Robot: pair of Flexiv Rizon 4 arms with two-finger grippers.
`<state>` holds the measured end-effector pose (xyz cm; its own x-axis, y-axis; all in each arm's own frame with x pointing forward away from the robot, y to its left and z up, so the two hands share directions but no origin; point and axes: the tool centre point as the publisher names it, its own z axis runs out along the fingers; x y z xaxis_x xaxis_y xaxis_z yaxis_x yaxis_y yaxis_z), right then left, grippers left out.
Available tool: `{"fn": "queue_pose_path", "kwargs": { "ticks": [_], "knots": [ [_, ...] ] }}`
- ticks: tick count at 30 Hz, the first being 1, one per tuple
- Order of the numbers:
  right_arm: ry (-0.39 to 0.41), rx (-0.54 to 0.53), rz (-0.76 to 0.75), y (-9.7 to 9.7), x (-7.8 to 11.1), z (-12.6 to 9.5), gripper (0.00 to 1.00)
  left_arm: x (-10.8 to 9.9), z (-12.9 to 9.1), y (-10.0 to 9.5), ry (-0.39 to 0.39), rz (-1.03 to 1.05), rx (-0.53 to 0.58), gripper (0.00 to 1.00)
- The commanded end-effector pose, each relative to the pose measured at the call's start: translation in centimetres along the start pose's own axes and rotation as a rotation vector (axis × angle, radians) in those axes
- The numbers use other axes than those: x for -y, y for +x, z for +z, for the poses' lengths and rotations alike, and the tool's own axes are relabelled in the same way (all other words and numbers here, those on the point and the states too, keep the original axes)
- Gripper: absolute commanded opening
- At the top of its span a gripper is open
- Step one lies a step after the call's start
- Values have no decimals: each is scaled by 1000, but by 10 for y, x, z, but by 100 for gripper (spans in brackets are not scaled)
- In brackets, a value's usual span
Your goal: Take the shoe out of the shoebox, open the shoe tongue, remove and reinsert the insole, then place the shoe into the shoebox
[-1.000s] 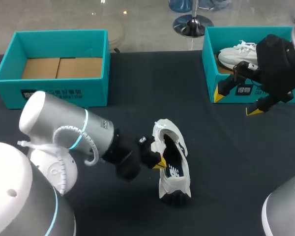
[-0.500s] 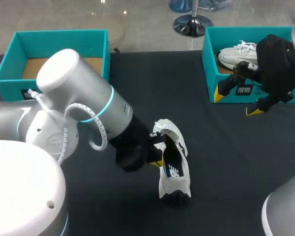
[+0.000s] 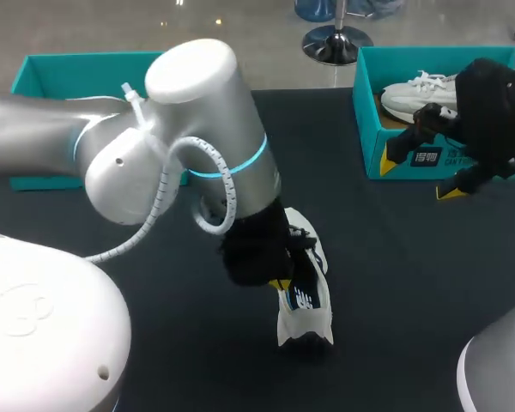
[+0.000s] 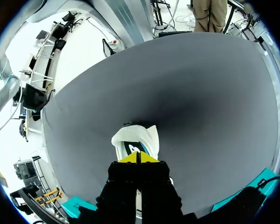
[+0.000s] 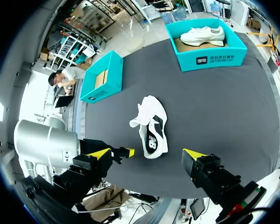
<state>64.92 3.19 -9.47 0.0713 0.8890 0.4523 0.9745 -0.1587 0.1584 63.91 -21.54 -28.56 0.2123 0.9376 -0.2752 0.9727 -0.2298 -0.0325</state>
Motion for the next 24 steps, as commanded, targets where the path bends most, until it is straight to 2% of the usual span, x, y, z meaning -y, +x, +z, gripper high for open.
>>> {"fn": "queue_pose_path", "kwargs": {
  "ticks": [1,8,24],
  "knots": [
    [-17,-9,6,-15,10,-13,100,-7,12,-7,11,-10,-211,0],
    [-11,2,11,-19,11,-18,100,-16,28,-6,40,-40,-194,0],
    [-11,2,11,-19,11,-18,100,-23,80,-7,50,-42,-207,0]
  ]
}}
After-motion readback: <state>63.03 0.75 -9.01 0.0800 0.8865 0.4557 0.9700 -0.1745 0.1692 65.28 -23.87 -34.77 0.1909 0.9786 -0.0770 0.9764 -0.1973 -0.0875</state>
